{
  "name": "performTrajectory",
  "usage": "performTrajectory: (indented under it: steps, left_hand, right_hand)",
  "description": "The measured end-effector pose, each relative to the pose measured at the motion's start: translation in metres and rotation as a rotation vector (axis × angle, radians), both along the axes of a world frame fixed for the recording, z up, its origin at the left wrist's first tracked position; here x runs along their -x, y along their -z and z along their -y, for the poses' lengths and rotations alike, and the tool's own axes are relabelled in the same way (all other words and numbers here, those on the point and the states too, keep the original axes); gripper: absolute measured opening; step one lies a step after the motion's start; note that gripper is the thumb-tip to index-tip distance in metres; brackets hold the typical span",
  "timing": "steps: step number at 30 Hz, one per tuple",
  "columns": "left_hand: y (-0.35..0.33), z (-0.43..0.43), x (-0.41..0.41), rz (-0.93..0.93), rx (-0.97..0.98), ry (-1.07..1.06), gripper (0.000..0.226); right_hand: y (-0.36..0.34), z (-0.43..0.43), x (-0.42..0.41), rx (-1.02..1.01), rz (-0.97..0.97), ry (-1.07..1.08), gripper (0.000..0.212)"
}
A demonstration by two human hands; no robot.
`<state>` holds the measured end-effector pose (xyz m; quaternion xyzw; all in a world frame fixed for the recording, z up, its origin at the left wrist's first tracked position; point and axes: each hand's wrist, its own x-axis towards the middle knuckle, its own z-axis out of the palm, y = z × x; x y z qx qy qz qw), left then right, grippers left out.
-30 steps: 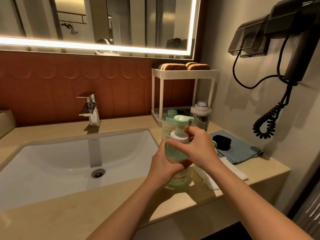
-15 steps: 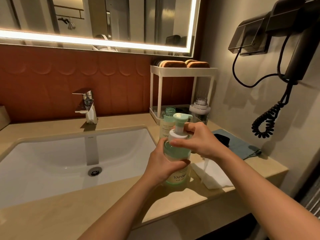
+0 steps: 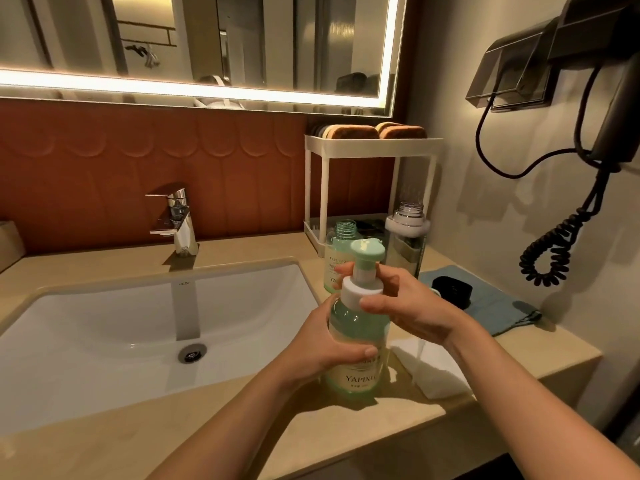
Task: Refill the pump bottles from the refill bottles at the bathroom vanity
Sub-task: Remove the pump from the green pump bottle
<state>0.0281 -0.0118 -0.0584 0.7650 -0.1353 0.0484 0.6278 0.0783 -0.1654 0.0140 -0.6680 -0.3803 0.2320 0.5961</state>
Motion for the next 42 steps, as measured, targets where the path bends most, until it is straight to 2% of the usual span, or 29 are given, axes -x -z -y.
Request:
performTrajectory:
  steps: [2,4,6,9,11,14,17,20,22,24,27,30,32,33,35,38,40,42]
  left_hand:
    - [0.0,0.0,-0.001,0.008,-0.013,0.0,0.079]
    - [0.001,0.0,-0.001,0.025,-0.023,-0.002,0.078]
    - [0.003,0.001,-0.001,0.051,-0.026,-0.007,0.077]
    - [0.004,0.001,-0.001,0.071,-0.058,-0.032,0.076]
    - [0.002,0.001,-0.002,0.053,-0.068,-0.026,0.073]
    - [-0.001,0.001,-0.001,0.038,-0.081,-0.001,0.074]
    - [-0.002,0.0,0.001,0.043,-0.062,0.009,0.074]
    - [-0.003,0.0,0.003,0.042,-0.05,0.009,0.075]
    - [-0.002,0.0,0.002,0.044,-0.062,0.019,0.075]
    - [-0.002,-0.001,0.001,0.05,-0.088,0.011,0.073]
    - [-0.001,-0.001,0.0,0.052,-0.089,-0.002,0.07]
    - [-0.002,0.001,0.001,0.064,-0.085,0.003,0.067]
    - [-0.003,0.002,0.002,0.065,-0.085,0.01,0.071]
    - [-0.002,0.002,0.002,0.068,-0.085,0.008,0.073]
    - [-0.001,0.001,0.0,0.078,-0.1,0.0,0.075]
    - [0.0,0.0,0.0,0.066,-0.101,-0.016,0.072]
    - [0.0,0.0,0.001,0.063,-0.09,-0.013,0.072]
    - [0.0,0.001,0.001,0.058,-0.086,-0.002,0.076]
  right_hand:
    - [-0.005,0.004,-0.003,0.087,-0.039,-0.098,0.071]
    - [-0.005,0.007,-0.001,0.161,-0.022,-0.091,0.073]
    - [-0.005,0.005,0.008,0.192,0.085,0.047,0.073]
    - [-0.007,-0.007,0.028,0.206,0.395,0.454,0.063]
    - [-0.007,-0.013,0.035,0.232,0.587,0.669,0.064]
    - [-0.01,-0.012,0.041,0.248,0.708,0.726,0.056]
    - [-0.021,0.001,0.04,0.238,0.546,0.493,0.039]
    - [-0.027,0.012,0.039,0.175,0.304,0.256,0.044]
    - [-0.022,0.011,0.039,0.247,0.333,0.34,0.052]
    - [-0.014,0.0,0.041,0.301,0.452,0.541,0.062]
    - [-0.007,-0.015,0.046,0.21,0.586,0.701,0.054]
    - [-0.008,-0.009,0.042,0.118,0.465,0.526,0.044]
    - [-0.006,-0.003,0.041,0.067,0.347,0.391,0.051]
    - [-0.004,-0.003,0.041,0.091,0.331,0.384,0.057]
    - [-0.001,-0.007,0.043,0.159,0.393,0.503,0.063]
    - [-0.002,-0.014,0.044,0.16,0.567,0.706,0.055]
    - [-0.007,-0.012,0.042,0.161,0.553,0.671,0.048]
    - [-0.011,-0.006,0.041,0.132,0.45,0.549,0.046]
